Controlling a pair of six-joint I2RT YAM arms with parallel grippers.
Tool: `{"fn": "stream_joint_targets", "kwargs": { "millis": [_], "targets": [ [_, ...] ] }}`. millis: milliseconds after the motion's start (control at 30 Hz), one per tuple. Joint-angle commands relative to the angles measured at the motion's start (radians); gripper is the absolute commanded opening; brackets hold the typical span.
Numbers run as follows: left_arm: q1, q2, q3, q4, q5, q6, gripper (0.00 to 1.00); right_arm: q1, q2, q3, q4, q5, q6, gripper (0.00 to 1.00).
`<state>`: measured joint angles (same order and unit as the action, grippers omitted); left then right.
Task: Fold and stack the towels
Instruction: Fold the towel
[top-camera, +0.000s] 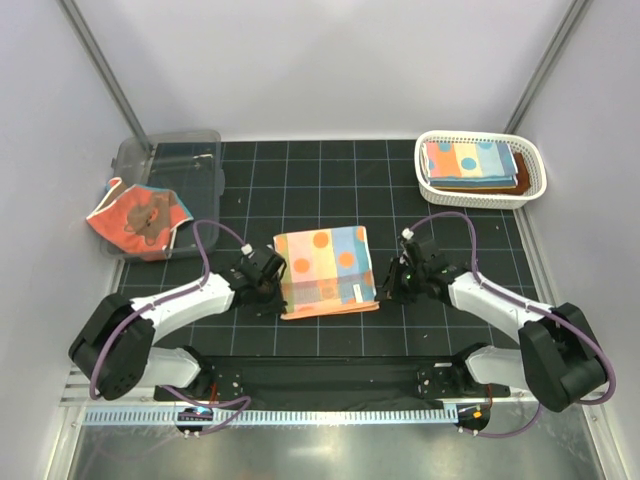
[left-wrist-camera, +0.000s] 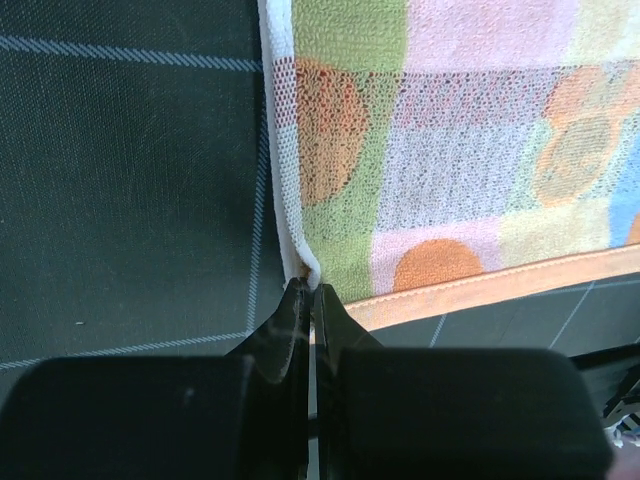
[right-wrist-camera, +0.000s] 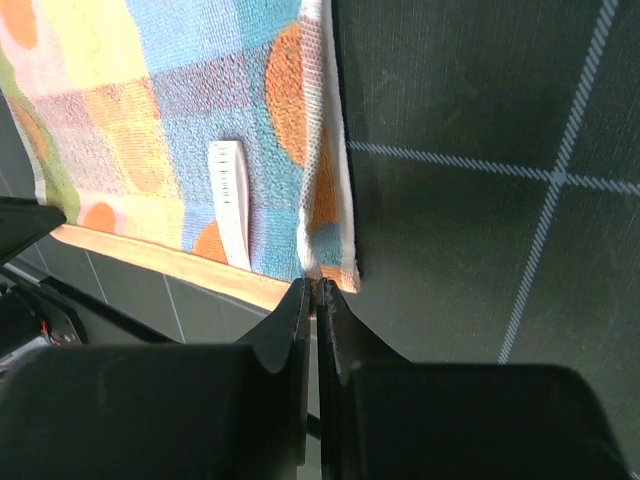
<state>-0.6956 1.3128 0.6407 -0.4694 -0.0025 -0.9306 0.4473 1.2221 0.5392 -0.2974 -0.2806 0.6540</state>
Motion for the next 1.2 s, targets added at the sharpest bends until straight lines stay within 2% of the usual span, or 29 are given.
{"fn": "stream_joint_targets", "kwargs": {
  "millis": [0,533,667,733,767,833,933,1033,1100,1167],
  "targets": [
    [0.004,0.008,0.008,0.034,-0.024,0.015,0.0,-0.009,0.008,0.005,0.083,0.018,0.012,0.01],
    [0.004,0.052,-0.006,0.037,-0.048,0.032,0.0,0.002,0.025,-0.085,0.141,0.029,0.03,0.01],
    [0.004,0.085,0.008,0.026,-0.051,0.041,0.01,0.002,0.025,-0.099,0.153,0.026,0.032,0.07],
    [0.004,0.094,0.034,0.011,-0.062,0.045,0.11,0.002,0.01,-0.091,0.135,0.061,0.027,0.18],
    [0.004,0.1,0.045,-0.004,-0.067,0.053,0.24,0.002,0.001,-0.084,0.107,0.072,0.019,0.22],
    [0.004,0.101,0.1,-0.066,-0.102,0.065,0.36,0.002,-0.031,-0.056,0.069,0.099,0.01,0.38],
    [0.007,0.097,0.213,-0.181,-0.174,0.108,0.43,0.002,-0.071,-0.001,-0.037,0.129,-0.007,0.48],
    [0.05,0.091,0.292,-0.213,-0.188,0.141,0.46,0.002,-0.104,0.079,-0.153,0.179,-0.013,0.5],
    [0.111,0.114,0.332,-0.149,-0.124,0.18,0.46,0.002,-0.092,0.114,-0.126,0.169,-0.019,0.5],
    [0.171,0.184,0.352,-0.029,-0.012,0.196,0.46,0.002,-0.011,0.18,-0.035,0.121,-0.034,0.43]
  ]
}}
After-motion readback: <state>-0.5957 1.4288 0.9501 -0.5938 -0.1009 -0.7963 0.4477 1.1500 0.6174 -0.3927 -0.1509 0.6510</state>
